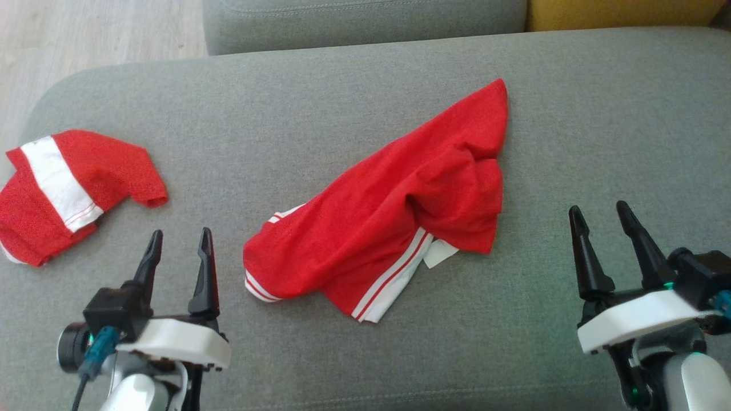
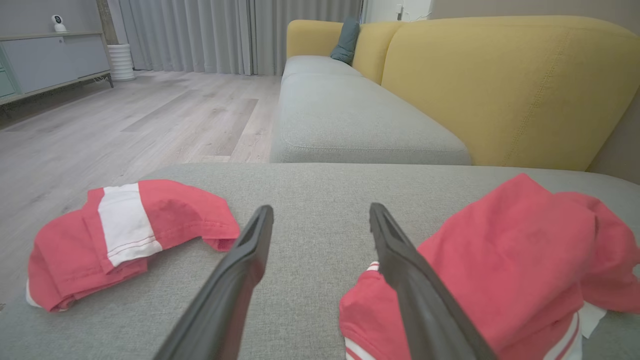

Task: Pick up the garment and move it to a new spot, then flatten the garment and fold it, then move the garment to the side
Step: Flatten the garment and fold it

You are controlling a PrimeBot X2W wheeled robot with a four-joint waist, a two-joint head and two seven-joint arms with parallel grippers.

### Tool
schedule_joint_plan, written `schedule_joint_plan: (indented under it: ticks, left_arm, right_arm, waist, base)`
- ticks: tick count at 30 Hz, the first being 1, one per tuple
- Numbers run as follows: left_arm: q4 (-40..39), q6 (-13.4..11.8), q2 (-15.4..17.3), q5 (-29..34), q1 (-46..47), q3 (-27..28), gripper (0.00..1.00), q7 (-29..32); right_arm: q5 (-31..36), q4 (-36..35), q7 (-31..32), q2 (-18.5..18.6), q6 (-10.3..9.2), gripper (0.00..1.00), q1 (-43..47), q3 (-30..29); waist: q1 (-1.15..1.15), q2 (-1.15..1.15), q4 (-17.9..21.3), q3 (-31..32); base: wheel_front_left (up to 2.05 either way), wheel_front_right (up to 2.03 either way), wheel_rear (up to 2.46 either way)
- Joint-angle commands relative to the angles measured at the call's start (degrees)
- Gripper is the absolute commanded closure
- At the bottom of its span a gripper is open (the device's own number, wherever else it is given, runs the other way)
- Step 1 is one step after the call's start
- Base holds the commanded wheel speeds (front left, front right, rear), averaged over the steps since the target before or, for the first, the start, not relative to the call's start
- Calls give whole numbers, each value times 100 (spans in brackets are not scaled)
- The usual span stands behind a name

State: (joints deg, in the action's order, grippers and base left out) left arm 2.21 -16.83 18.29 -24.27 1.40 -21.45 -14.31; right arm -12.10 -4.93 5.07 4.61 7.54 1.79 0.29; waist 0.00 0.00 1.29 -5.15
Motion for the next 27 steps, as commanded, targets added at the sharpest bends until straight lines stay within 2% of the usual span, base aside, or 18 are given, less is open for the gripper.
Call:
schedule_joint_plan:
  ticks: [1, 21, 27]
  left_arm:
    - [-126, 26, 59, 74, 218, 278, 0, -69]
    - [-59, 211, -129, 268, 296, 415, 0, -69]
    - [-88, 271, -174, 345, 431, 445, 0, -69]
  right_arm:
    - [-14, -213, -11, 110, -5, 0, -172, 143]
    - [-17, -114, -37, 112, -5, 0, -281, 94]
    - [-105, 13, 11, 164, -5, 0, -488, 38]
  waist:
    - [0, 0, -1, -2]
    - [0, 0, -38, -156]
    - [0, 0, -89, -380]
  base:
    - [0, 0, 0]
    - [0, 0, 0]
    - [0, 0, 0]
